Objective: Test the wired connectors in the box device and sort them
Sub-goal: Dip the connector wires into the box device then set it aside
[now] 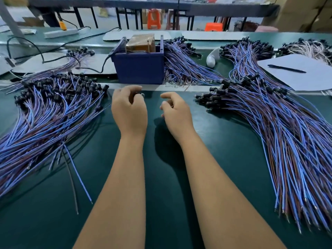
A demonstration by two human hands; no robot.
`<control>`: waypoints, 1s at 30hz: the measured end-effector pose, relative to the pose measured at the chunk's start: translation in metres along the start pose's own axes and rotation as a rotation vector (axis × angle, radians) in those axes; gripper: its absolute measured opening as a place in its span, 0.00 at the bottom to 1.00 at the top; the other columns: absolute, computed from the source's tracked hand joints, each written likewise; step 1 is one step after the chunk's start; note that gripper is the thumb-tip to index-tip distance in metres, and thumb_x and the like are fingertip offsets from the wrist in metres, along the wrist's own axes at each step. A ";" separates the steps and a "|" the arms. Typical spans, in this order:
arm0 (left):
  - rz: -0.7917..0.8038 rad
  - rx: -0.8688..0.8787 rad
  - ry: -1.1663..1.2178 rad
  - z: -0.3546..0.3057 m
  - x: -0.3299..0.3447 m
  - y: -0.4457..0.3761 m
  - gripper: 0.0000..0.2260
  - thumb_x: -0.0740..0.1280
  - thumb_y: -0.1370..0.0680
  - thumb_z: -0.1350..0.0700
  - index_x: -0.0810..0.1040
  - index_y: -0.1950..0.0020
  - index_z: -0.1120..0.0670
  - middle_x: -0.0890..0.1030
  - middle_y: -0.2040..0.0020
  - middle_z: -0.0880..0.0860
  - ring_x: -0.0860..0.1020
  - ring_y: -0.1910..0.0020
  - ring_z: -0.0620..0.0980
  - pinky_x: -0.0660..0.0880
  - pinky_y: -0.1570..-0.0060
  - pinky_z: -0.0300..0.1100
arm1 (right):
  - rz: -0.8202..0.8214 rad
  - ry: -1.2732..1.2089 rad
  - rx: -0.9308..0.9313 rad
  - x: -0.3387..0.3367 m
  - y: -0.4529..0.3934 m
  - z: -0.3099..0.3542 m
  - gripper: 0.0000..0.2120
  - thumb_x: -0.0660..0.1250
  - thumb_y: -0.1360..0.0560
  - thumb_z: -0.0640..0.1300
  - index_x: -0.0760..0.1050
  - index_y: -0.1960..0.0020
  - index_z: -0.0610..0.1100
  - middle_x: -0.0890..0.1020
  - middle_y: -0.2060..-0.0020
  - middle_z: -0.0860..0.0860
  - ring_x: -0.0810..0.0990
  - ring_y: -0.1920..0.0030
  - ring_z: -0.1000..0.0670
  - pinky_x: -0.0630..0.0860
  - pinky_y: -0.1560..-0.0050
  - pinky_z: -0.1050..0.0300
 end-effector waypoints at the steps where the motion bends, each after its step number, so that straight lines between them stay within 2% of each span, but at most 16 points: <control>1: 0.033 -0.022 0.182 -0.005 0.001 0.003 0.12 0.59 0.30 0.62 0.82 0.56 0.54 0.79 0.55 0.52 0.74 0.57 0.43 0.71 0.52 0.36 | 0.001 -0.121 0.047 -0.001 -0.001 0.002 0.09 0.56 0.19 0.40 0.74 0.44 0.47 0.78 0.63 0.50 0.76 0.68 0.50 0.73 0.64 0.59; 3: 0.142 -0.108 0.483 -0.014 0.006 0.007 0.11 0.58 0.33 0.63 0.80 0.64 0.55 0.78 0.62 0.51 0.74 0.60 0.46 0.71 0.56 0.39 | 0.063 -0.404 0.183 -0.004 -0.002 0.004 0.10 0.54 0.17 0.44 0.73 0.45 0.45 0.80 0.64 0.45 0.77 0.71 0.49 0.73 0.69 0.59; 4: 0.224 -0.170 0.611 -0.018 0.009 0.009 0.11 0.57 0.34 0.63 0.79 0.66 0.55 0.77 0.65 0.50 0.73 0.63 0.48 0.71 0.60 0.41 | 0.122 -0.534 0.254 -0.005 -0.003 0.005 0.13 0.52 0.16 0.48 0.73 0.43 0.43 0.80 0.64 0.44 0.79 0.70 0.48 0.75 0.69 0.59; 6: 0.486 -0.324 0.853 -0.023 0.015 0.014 0.11 0.56 0.36 0.61 0.78 0.68 0.56 0.76 0.67 0.52 0.72 0.69 0.49 0.69 0.67 0.42 | 0.258 -0.698 0.336 -0.006 -0.004 0.007 0.23 0.49 0.16 0.54 0.75 0.40 0.40 0.78 0.63 0.43 0.78 0.66 0.48 0.77 0.64 0.58; 8: 0.764 -0.401 0.969 -0.026 0.020 0.019 0.10 0.56 0.37 0.60 0.77 0.67 0.59 0.76 0.65 0.56 0.73 0.69 0.51 0.71 0.67 0.42 | 0.309 -0.827 0.306 -0.008 -0.003 0.008 0.25 0.49 0.16 0.53 0.79 0.50 0.40 0.74 0.65 0.45 0.74 0.67 0.51 0.74 0.63 0.60; 9: 0.873 -0.413 0.958 -0.026 0.022 0.022 0.10 0.56 0.37 0.59 0.77 0.68 0.59 0.75 0.65 0.57 0.72 0.68 0.52 0.72 0.66 0.42 | 0.273 -0.874 0.307 -0.011 -0.004 0.008 0.22 0.51 0.16 0.50 0.78 0.55 0.41 0.74 0.69 0.46 0.73 0.71 0.52 0.72 0.69 0.61; 11: 1.048 -0.462 0.862 -0.023 0.022 0.025 0.12 0.54 0.37 0.57 0.76 0.69 0.58 0.74 0.66 0.55 0.68 0.68 0.52 0.72 0.65 0.41 | 0.126 -0.880 0.367 -0.020 -0.006 0.006 0.13 0.56 0.17 0.45 0.74 0.53 0.40 0.74 0.69 0.45 0.71 0.79 0.51 0.66 0.78 0.63; 14: 1.274 -0.533 0.708 -0.019 0.016 0.025 0.13 0.56 0.36 0.55 0.80 0.66 0.56 0.73 0.67 0.53 0.66 0.69 0.49 0.67 0.70 0.38 | -0.112 -0.878 0.374 -0.035 -0.010 -0.005 0.08 0.55 0.17 0.39 0.73 0.51 0.41 0.75 0.67 0.45 0.72 0.74 0.52 0.70 0.74 0.60; 16: 1.355 -0.520 0.590 -0.015 0.010 0.023 0.16 0.58 0.32 0.51 0.84 0.57 0.55 0.77 0.64 0.53 0.67 0.70 0.47 0.64 0.72 0.36 | -0.147 -0.911 0.349 -0.040 -0.011 -0.007 0.10 0.55 0.17 0.35 0.73 0.52 0.41 0.74 0.69 0.47 0.70 0.74 0.54 0.69 0.73 0.65; 18: 1.292 -0.545 0.448 -0.011 0.009 0.020 0.18 0.59 0.26 0.46 0.86 0.53 0.52 0.82 0.58 0.52 0.67 0.70 0.45 0.59 0.74 0.33 | -0.097 -0.950 0.331 -0.041 -0.010 -0.007 0.10 0.55 0.18 0.33 0.74 0.50 0.40 0.74 0.71 0.48 0.67 0.77 0.55 0.66 0.75 0.66; 21: 0.920 -0.597 0.318 -0.003 0.013 0.013 0.18 0.59 0.20 0.46 0.86 0.57 0.50 0.85 0.56 0.48 0.66 0.71 0.43 0.62 0.76 0.32 | 0.004 -0.948 0.314 -0.037 -0.009 -0.004 0.11 0.54 0.18 0.32 0.74 0.48 0.40 0.74 0.71 0.48 0.63 0.79 0.56 0.62 0.76 0.66; 23: 0.719 -0.585 0.283 0.000 0.015 0.008 0.15 0.61 0.20 0.46 0.85 0.54 0.49 0.85 0.55 0.45 0.68 0.68 0.43 0.67 0.72 0.32 | 0.061 -0.921 0.305 -0.032 -0.008 -0.001 0.11 0.53 0.18 0.34 0.73 0.45 0.39 0.74 0.70 0.47 0.61 0.80 0.56 0.59 0.78 0.66; 26: 0.673 -0.523 0.216 -0.001 0.016 0.009 0.12 0.63 0.20 0.44 0.84 0.52 0.48 0.84 0.57 0.41 0.73 0.62 0.43 0.71 0.62 0.36 | 0.091 -0.719 0.257 -0.023 -0.003 0.003 0.12 0.52 0.16 0.36 0.73 0.40 0.37 0.73 0.70 0.46 0.60 0.82 0.58 0.58 0.80 0.67; 28: 0.679 -0.445 0.175 -0.004 0.019 0.012 0.14 0.63 0.20 0.46 0.83 0.61 0.48 0.79 0.66 0.41 0.71 0.66 0.42 0.68 0.64 0.37 | 0.102 -0.590 0.194 -0.015 0.001 0.007 0.13 0.52 0.16 0.36 0.74 0.41 0.36 0.74 0.73 0.50 0.64 0.83 0.60 0.60 0.80 0.70; 30: 0.659 -0.383 0.165 -0.007 0.023 0.016 0.16 0.63 0.19 0.49 0.80 0.66 0.49 0.73 0.71 0.43 0.66 0.71 0.42 0.64 0.71 0.36 | 0.088 -0.534 0.140 -0.010 0.003 0.008 0.14 0.53 0.16 0.36 0.76 0.42 0.33 0.73 0.78 0.59 0.67 0.82 0.61 0.61 0.79 0.72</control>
Point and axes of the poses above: each hand's wrist, its own y-axis away from the middle knuckle, its own x-axis out of the palm, z = x × y, the point moved 2 cm from there along -y, towards the middle knuckle
